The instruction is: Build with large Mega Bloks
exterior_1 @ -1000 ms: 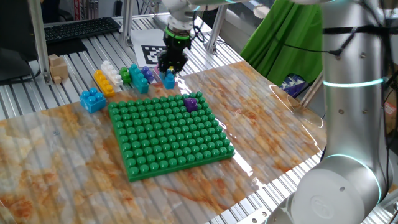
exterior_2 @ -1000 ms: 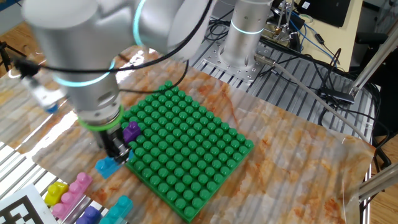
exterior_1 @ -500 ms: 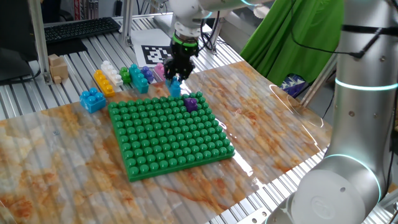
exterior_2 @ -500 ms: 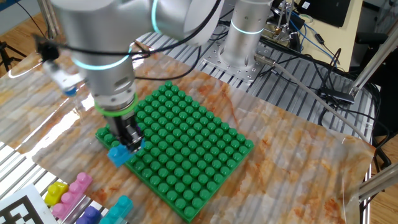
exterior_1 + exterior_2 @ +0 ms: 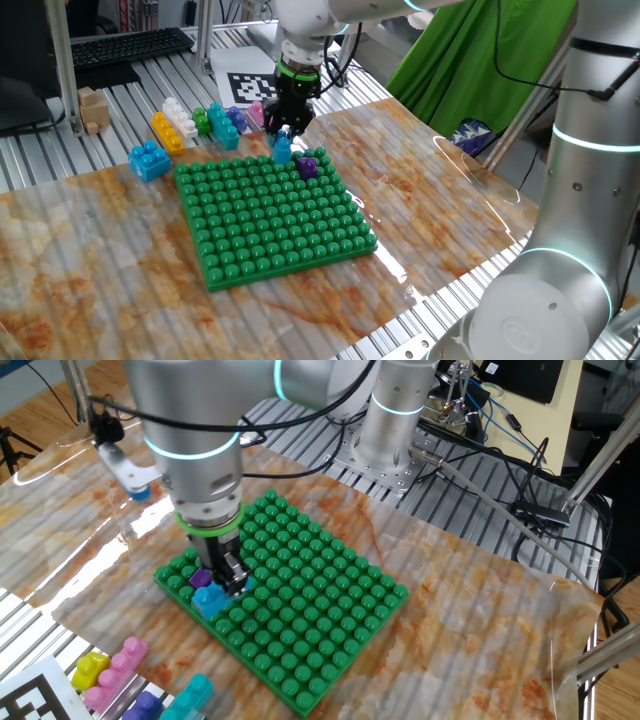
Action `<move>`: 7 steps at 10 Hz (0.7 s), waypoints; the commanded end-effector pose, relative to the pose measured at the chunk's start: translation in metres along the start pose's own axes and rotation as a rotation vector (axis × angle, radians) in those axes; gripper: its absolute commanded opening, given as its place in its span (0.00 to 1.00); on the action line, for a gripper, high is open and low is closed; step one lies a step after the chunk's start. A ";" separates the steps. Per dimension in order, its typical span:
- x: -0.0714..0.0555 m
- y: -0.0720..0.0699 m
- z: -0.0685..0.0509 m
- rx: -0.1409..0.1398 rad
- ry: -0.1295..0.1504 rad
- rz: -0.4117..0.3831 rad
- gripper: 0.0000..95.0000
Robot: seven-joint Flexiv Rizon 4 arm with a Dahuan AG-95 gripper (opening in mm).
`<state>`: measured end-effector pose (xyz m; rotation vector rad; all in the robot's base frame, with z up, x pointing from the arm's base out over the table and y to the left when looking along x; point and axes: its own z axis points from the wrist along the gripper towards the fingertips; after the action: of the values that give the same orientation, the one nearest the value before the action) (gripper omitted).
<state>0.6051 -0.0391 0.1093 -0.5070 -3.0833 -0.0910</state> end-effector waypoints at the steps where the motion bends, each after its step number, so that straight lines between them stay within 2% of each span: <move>1: 0.000 0.001 0.000 -0.004 0.007 -0.011 0.00; 5: 0.000 0.001 0.000 0.000 0.024 -0.041 0.00; 7: 0.000 0.001 0.000 0.013 0.020 -0.067 0.00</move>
<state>0.6061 -0.0384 0.1092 -0.3984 -3.0811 -0.0728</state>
